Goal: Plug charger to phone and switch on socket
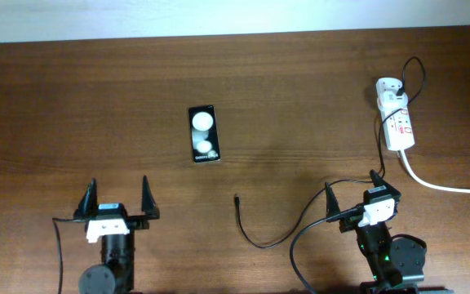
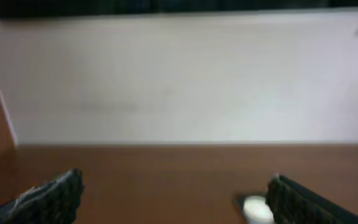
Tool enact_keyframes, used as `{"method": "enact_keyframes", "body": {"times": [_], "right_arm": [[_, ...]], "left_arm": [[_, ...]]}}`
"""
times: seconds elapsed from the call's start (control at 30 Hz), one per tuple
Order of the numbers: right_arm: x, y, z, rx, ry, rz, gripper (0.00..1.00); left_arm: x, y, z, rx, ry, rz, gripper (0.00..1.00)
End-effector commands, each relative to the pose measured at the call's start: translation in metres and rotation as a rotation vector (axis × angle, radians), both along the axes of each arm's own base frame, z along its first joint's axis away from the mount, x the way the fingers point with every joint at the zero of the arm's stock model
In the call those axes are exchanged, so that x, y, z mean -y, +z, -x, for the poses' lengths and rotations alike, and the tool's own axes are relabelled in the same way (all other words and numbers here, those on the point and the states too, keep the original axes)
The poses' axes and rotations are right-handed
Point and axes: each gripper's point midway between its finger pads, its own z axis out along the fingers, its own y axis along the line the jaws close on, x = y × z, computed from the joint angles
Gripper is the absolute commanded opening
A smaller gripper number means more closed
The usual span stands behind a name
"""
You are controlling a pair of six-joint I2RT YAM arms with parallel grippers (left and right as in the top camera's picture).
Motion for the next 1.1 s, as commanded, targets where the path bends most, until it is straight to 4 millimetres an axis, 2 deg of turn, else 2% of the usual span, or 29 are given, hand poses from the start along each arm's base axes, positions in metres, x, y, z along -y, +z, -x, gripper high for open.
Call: {"method": "enact_keyframes", "body": {"times": [0.0,0.07,0.2,0.3,0.37,0.43,0.5,0.57,0.67,0.7,0.73,0.77,0.8,0.9,1.07], "right_arm": [[0.000,-0.002,0.000,-0.005,-0.003,-0.003,0.99],[0.000,-0.002,0.000,-0.005,-0.003,-0.004,0.99],[0.000,-0.002,0.000,-0.005,-0.003,-0.004,0.99],[0.000,-0.002,0.000,-0.005,-0.003,-0.004,0.99],[0.000,-0.002,0.000,-0.005,-0.003,-0.004,0.99],[0.000,-0.002,0.000,-0.005,-0.003,-0.004,0.98],[0.000,-0.002,0.000,-0.005,-0.003,-0.004,0.99],[0.000,-0.002,0.000,-0.005,-0.003,-0.004,0.99],[0.000,-0.002,0.000,-0.005,-0.003,-0.004,0.99],[0.000,-0.002,0.000,-0.005,-0.003,-0.004,0.99],[0.000,-0.002,0.000,-0.005,-0.003,-0.004,0.99],[0.000,-0.002,0.000,-0.005,-0.003,-0.004,0.99],[0.000,-0.002,0.000,-0.005,-0.003,-0.004,0.99],[0.000,-0.002,0.000,-0.005,-0.003,-0.004,0.99],[0.000,-0.002,0.000,-0.005,-0.003,-0.004,0.99]], "left_arm": [[0.022,0.031,0.008,0.128,-0.126,-0.036,0.99],[0.030,0.047,0.014,0.155,-0.178,-0.019,0.99],[0.029,0.063,0.020,0.029,-0.177,-0.001,0.99],[0.029,0.104,0.023,-0.077,-0.179,0.002,0.99],[0.047,0.140,0.019,-0.196,-0.286,-0.003,0.99],[0.059,0.162,0.007,-0.305,-0.354,0.005,0.99],[0.060,0.173,-0.012,-0.412,-0.353,0.018,0.99],[0.062,0.174,-0.037,-0.521,-0.353,0.027,0.99],[0.065,0.151,-0.088,-0.747,-0.350,0.052,0.99],[0.067,0.143,-0.099,-0.793,-0.351,0.056,0.99],[0.070,0.129,-0.111,-0.847,-0.356,0.060,0.99],[0.076,0.105,-0.125,-0.919,-0.365,0.063,0.99],[0.078,0.092,-0.131,-0.956,-0.369,0.064,0.99],[0.094,0.030,-0.152,-1.132,-0.391,0.066,0.99],[0.112,-0.045,-0.167,-1.326,-0.414,0.061,0.98]]}}
